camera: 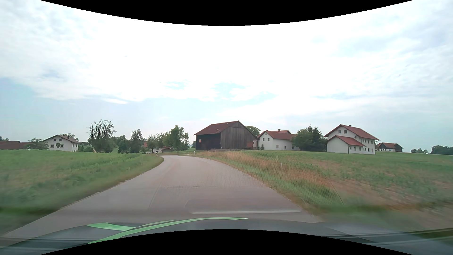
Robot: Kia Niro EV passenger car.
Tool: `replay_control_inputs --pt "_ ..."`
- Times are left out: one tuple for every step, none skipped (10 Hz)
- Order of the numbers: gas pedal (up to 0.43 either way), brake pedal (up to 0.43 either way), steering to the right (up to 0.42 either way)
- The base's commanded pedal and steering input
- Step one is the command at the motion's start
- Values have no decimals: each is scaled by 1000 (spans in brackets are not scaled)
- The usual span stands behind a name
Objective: Follow the waypoints while adhering to traffic rules and regulations
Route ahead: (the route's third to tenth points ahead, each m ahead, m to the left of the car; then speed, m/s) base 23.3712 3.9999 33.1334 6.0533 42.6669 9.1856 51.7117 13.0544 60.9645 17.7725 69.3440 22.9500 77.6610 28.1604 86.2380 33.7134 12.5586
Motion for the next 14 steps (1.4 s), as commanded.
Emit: replay_control_inputs --pt "339 0 -45" --pt "339 0 -45" --pt "339 0 -46" --pt "339 0 -46" --pt "331 0 -47" --pt "331 0 -47" --pt "331 0 -47" --pt "319 0 -47" --pt "299 0 -47" --pt "299 0 -47" --pt "299 0 -47" --pt "287 0 -47" --pt "287 0 -47" --pt "268 0 -48"
